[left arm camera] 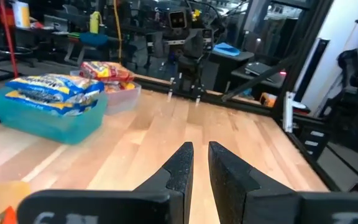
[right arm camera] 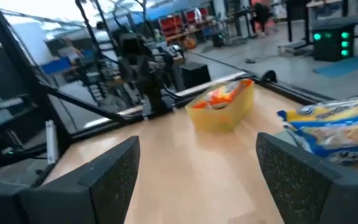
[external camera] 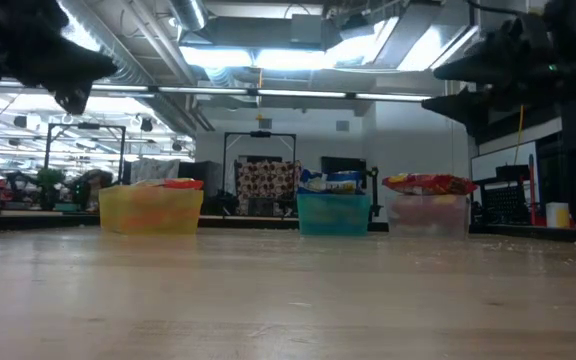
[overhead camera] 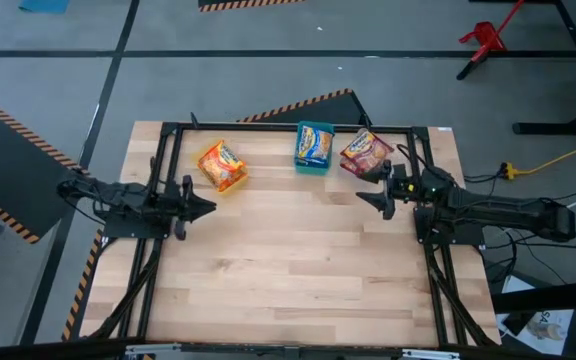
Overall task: Sort Maruchan noodles
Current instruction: Return to Home Position
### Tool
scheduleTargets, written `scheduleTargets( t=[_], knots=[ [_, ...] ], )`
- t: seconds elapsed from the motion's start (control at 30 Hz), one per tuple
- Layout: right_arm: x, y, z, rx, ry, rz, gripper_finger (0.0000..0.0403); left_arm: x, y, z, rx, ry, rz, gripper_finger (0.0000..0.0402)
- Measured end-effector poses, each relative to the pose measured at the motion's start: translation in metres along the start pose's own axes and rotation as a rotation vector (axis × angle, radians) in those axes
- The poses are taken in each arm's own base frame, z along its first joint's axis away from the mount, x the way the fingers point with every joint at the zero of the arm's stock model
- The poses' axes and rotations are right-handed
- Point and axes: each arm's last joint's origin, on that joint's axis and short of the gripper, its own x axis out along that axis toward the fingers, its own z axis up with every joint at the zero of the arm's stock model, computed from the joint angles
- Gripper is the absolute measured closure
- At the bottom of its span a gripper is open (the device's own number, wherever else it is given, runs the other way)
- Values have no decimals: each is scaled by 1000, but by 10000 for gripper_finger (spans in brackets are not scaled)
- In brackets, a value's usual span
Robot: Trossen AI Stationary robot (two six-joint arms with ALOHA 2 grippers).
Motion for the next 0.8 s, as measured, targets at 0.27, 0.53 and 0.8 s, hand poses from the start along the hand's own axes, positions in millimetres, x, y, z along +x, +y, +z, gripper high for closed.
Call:
scheduleTargets(
  t=[0.27, 0.53, 0.8],
  knots=[
    [-7, -3, -24, 72, -27, 71, 97, 9, 0, -21, -4, -60, -68, 357],
    [-18, 9, 26, 91, -240, 284, 97, 9, -1, -22, 0, -68, -86, 357],
    [-59, 20, 58, 96, -265, 224, 97, 9, -1, -22, 3, -68, -90, 357]
  ],
)
